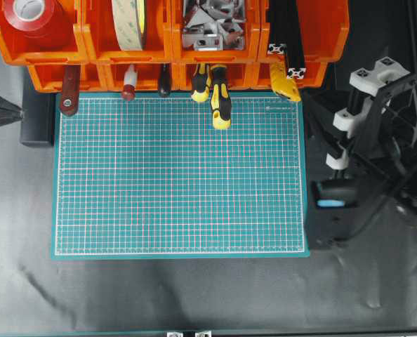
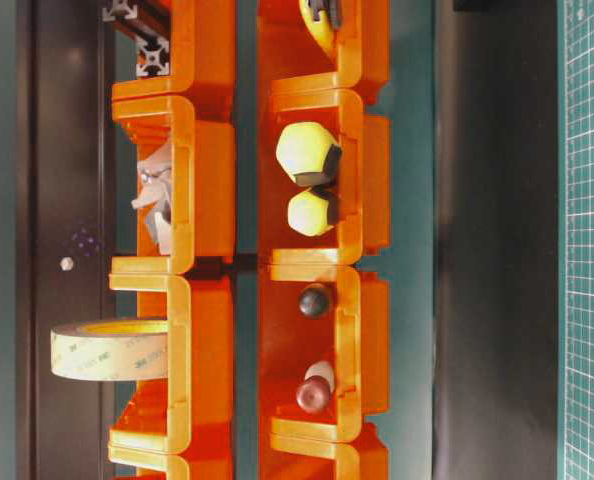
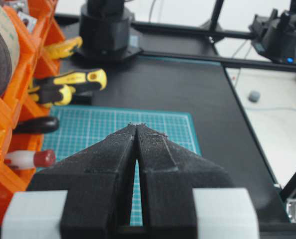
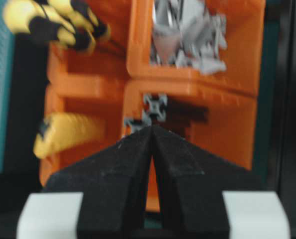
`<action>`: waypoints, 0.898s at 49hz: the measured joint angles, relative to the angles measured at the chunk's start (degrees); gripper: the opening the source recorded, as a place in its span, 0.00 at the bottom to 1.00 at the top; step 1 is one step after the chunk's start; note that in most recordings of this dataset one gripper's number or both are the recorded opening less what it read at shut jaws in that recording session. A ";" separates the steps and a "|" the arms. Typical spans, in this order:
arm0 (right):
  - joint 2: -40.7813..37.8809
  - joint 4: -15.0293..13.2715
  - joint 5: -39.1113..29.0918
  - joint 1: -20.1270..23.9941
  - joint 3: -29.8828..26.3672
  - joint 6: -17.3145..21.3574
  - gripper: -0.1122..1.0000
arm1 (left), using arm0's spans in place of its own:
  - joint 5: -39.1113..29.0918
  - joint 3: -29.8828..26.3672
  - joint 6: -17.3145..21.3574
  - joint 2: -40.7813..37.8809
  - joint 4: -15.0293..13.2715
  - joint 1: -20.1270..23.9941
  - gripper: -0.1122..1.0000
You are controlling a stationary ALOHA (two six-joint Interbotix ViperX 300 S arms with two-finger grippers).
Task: Pick frame from container rack with right arm.
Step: 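Align the open right gripper with the black aluminium extrusion in the rack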
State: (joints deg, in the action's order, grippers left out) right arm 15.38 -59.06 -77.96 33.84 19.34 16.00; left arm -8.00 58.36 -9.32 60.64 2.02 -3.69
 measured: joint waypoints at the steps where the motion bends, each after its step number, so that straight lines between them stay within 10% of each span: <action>1: -0.18 0.00 -0.53 0.09 0.00 0.00 0.12 | 0.00 0.00 0.00 0.00 0.00 -0.09 0.10; 9: -0.88 -0.09 -2.99 0.88 0.00 0.09 0.29 | 0.00 0.18 -0.09 0.09 0.00 -0.09 0.10; 22: -0.97 -0.62 -2.72 1.14 1.85 1.76 0.86 | 0.00 0.18 -0.09 0.35 0.00 0.00 0.10; 44: -2.29 -8.26 1.93 -2.46 9.58 12.57 0.85 | 0.00 0.62 -0.09 0.26 0.00 0.00 0.10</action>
State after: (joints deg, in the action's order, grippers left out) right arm 13.10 -67.32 -76.03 31.38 28.92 28.56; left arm -8.00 58.97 -9.40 60.91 2.02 -3.69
